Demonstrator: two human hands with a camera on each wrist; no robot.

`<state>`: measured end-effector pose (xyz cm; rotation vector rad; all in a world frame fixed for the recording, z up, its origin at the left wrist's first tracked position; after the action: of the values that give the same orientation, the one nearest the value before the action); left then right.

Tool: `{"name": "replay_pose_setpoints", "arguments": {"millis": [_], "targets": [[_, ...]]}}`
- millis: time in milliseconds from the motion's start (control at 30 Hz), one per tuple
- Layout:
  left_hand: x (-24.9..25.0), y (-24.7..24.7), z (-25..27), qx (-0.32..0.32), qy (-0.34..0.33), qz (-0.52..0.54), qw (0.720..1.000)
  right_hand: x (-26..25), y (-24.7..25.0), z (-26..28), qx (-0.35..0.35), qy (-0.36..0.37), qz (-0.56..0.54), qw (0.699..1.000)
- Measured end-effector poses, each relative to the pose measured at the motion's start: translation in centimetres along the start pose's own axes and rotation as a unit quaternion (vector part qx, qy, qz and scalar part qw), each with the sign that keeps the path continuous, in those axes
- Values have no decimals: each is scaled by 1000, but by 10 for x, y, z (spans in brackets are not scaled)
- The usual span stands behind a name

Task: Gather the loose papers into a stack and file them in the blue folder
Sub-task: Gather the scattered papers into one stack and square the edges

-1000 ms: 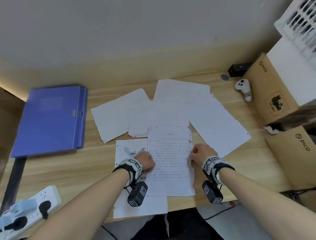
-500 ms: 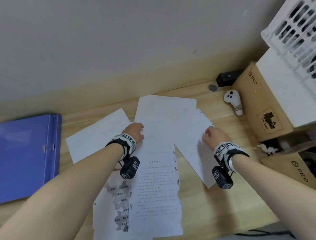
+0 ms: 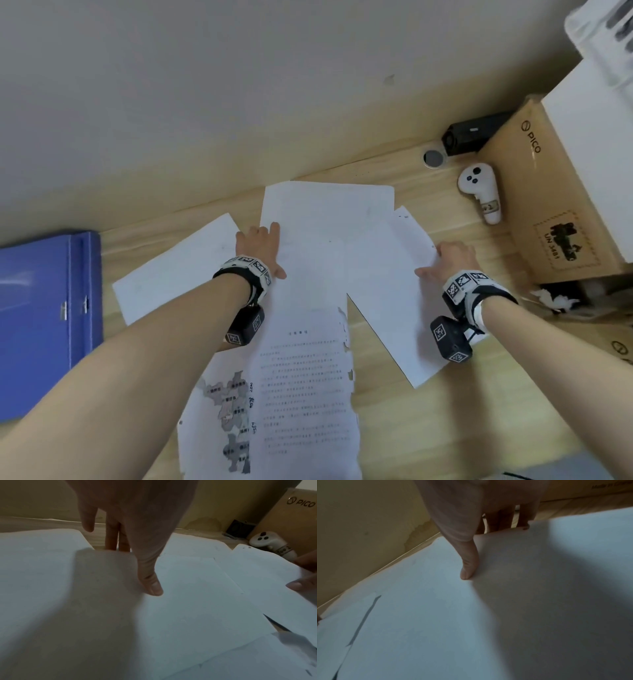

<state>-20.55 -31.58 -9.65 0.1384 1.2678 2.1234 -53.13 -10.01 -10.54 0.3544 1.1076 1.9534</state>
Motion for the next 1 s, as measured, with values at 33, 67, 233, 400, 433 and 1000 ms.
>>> {"name": "replay_pose_setpoints", "arguments": {"millis": [33, 67, 233, 400, 433, 1000], "targets": [[0, 1, 2, -8, 0, -1, 1000, -1, -1, 2, -6, -3, -6, 1000], [-1, 1, 5, -16, -3, -2, 1000, -1, -2, 5, -12, -8, -20, 1000], [-4, 30, 29, 37, -28, 111, 993, 0, 10, 27, 41, -16, -81, 996], [-20, 105, 78, 185, -66, 176, 965, -3, 33, 59, 100, -5, -97, 990], [-22, 117, 91, 211, -79, 172, 959, -4, 37, 67, 110, -5, -108, 988], [78, -55, 212, 36, -195, 134, 971, -45, 39, 167, 112, 83, -230, 963]]}}
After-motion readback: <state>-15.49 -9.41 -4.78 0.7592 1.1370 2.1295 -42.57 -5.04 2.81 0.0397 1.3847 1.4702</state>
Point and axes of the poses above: each hand's wrist, its own z-axis away from the middle knuckle, its own y-axis out of the back of the hand, x = y × z, the point moved 10 cm from there along -z, towards the middle knuckle, and after that the axes turned 4 degrees about -z, right-handed, at the moved point
